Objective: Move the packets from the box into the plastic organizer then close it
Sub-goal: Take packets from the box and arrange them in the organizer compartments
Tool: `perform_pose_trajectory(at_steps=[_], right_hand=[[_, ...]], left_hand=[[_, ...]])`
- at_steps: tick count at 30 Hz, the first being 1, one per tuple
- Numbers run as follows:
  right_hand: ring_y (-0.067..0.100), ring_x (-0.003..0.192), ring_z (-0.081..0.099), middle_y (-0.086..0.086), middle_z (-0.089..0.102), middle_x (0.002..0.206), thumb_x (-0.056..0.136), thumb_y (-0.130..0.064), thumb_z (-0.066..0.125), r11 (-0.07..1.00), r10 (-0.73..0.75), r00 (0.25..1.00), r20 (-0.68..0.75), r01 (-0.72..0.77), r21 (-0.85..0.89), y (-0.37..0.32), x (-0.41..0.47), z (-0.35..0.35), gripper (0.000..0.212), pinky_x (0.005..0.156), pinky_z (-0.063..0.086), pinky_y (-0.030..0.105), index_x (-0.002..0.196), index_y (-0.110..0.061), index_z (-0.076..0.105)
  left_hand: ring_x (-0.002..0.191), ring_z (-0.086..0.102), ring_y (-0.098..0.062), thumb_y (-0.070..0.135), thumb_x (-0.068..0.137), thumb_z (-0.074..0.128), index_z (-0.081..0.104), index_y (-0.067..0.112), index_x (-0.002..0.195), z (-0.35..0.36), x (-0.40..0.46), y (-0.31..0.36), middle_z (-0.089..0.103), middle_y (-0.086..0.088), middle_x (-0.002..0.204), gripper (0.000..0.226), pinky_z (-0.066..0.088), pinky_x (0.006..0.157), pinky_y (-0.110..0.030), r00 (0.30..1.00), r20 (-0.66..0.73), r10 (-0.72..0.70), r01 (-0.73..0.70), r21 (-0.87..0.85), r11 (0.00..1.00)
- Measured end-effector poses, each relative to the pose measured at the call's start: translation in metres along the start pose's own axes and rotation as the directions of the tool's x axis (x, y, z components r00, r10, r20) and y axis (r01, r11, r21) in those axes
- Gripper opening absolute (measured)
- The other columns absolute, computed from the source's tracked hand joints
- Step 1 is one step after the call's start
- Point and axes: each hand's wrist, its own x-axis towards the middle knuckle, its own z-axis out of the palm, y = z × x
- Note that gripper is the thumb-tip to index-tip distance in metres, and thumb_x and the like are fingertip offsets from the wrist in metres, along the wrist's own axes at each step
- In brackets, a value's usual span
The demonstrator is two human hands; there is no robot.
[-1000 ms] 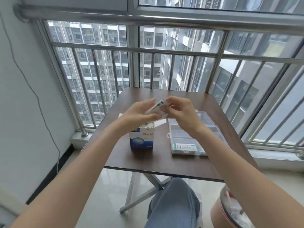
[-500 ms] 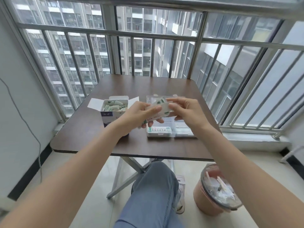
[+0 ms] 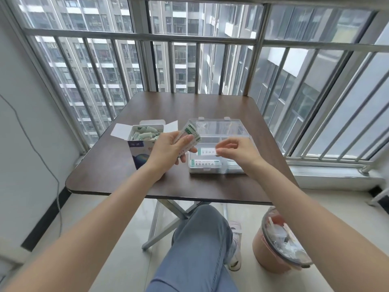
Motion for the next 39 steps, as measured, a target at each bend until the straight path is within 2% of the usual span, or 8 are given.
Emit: perform_pose_trajectory(at_steps=[3, 8, 17, 20, 22, 25, 30, 39], right_hand=[[0.018, 0.081, 0.066, 0.006, 0.068, 0.078, 0.077, -0.003, 0.071, 0.964, -0.035, 0.999, 0.038, 0.044, -0.262, 0.003, 0.003, 0.009, 0.010, 0.080, 0.050, 0.027, 0.080, -0.012, 0.069], [0.011, 0.078, 0.053, 0.003, 0.066, 0.090, 0.081, -0.007, 0.068, 0.851, -0.158, 0.985, 0.075, 0.174, -0.496, 0.006, 0.002, 0.023, 0.011, 0.067, 0.033, 0.015, 0.091, -0.006, 0.071], [0.022, 0.093, 0.058, 0.009, 0.066, 0.095, 0.087, -0.011, 0.063, 0.712, -0.253, 0.954, 0.160, 0.295, -0.637, 0.011, 0.000, 0.027, 0.012, 0.077, 0.034, 0.019, 0.092, -0.008, 0.073], [0.016, 0.088, 0.058, 0.004, 0.065, 0.092, 0.090, -0.017, 0.060, 0.784, -0.261, 0.960, 0.098, 0.270, -0.558, 0.004, -0.003, 0.025, 0.015, 0.076, 0.036, 0.019, 0.095, -0.010, 0.073], [0.010, 0.079, 0.059, -0.002, 0.066, 0.083, 0.092, -0.025, 0.057, 0.956, -0.189, 0.982, 0.019, 0.188, -0.226, -0.007, -0.008, 0.024, 0.019, 0.072, 0.043, 0.020, 0.089, -0.012, 0.071], [0.009, 0.064, 0.061, -0.002, 0.067, 0.072, 0.089, -0.023, 0.061, 0.963, -0.088, 0.994, 0.069, 0.067, 0.259, -0.021, -0.016, 0.019, 0.012, 0.061, 0.049, 0.018, 0.083, -0.013, 0.066], [0.006, 0.052, 0.058, -0.004, 0.067, 0.060, 0.079, -0.001, 0.071, 0.968, -0.108, 0.994, 0.027, 0.099, 0.233, -0.023, -0.022, 0.013, 0.011, 0.057, 0.049, 0.016, 0.076, -0.011, 0.065], [0.004, 0.050, 0.057, 0.002, 0.064, 0.068, 0.080, -0.008, 0.073, 0.976, -0.039, 0.999, -0.003, 0.039, 0.215, -0.021, -0.026, 0.007, 0.009, 0.056, 0.048, 0.015, 0.083, -0.013, 0.065]], left_hand=[[0.040, 0.048, -0.006, 0.023, 0.096, 0.053, 0.061, 0.019, 0.091, -0.001, 0.001, -0.001, 0.070, -0.004, 0.077, 0.011, 0.033, 0.035, -0.015, 1.000, -0.002, -0.004, 0.004, 0.014, 1.000], [0.039, 0.048, -0.006, 0.023, 0.095, 0.053, 0.062, 0.018, 0.090, 0.000, 0.003, -0.005, 0.070, -0.003, 0.075, 0.011, 0.034, 0.035, -0.015, 1.000, -0.006, -0.012, 0.012, 0.006, 1.000], [0.041, 0.049, -0.006, 0.024, 0.094, 0.055, 0.062, 0.020, 0.091, 0.001, -0.001, -0.004, 0.071, -0.002, 0.076, 0.009, 0.035, 0.036, -0.015, 0.999, 0.038, -0.029, 0.030, -0.030, 0.999], [0.041, 0.049, -0.006, 0.020, 0.093, 0.058, 0.063, 0.016, 0.092, 0.002, -0.003, -0.004, 0.070, -0.002, 0.075, 0.006, 0.033, 0.035, -0.014, 0.998, 0.042, -0.045, 0.048, -0.069, 0.996], [0.039, 0.048, -0.006, 0.016, 0.090, 0.062, 0.063, 0.014, 0.091, 0.005, -0.004, -0.004, 0.069, -0.003, 0.074, 0.003, 0.031, 0.033, -0.014, 0.997, 0.024, -0.068, 0.070, -0.120, 0.990], [0.037, 0.047, -0.006, 0.013, 0.086, 0.066, 0.062, 0.015, 0.084, 0.013, -0.004, -0.002, 0.066, -0.001, 0.068, 0.006, 0.028, 0.032, -0.014, 0.997, -0.010, -0.077, 0.074, -0.193, 0.978], [0.041, 0.051, -0.007, 0.027, 0.093, 0.056, 0.062, 0.015, 0.090, 0.023, -0.006, -0.002, 0.063, -0.005, 0.073, 0.013, 0.031, 0.034, -0.016, 0.997, 0.034, -0.074, 0.080, -0.203, 0.976], [0.060, 0.070, -0.019, 0.012, 0.092, 0.059, 0.064, 0.015, 0.095, 0.031, -0.005, 0.008, 0.072, -0.001, 0.073, 0.006, 0.053, 0.044, -0.025, 0.994, 0.031, -0.103, 0.108, -0.247, 0.963]])
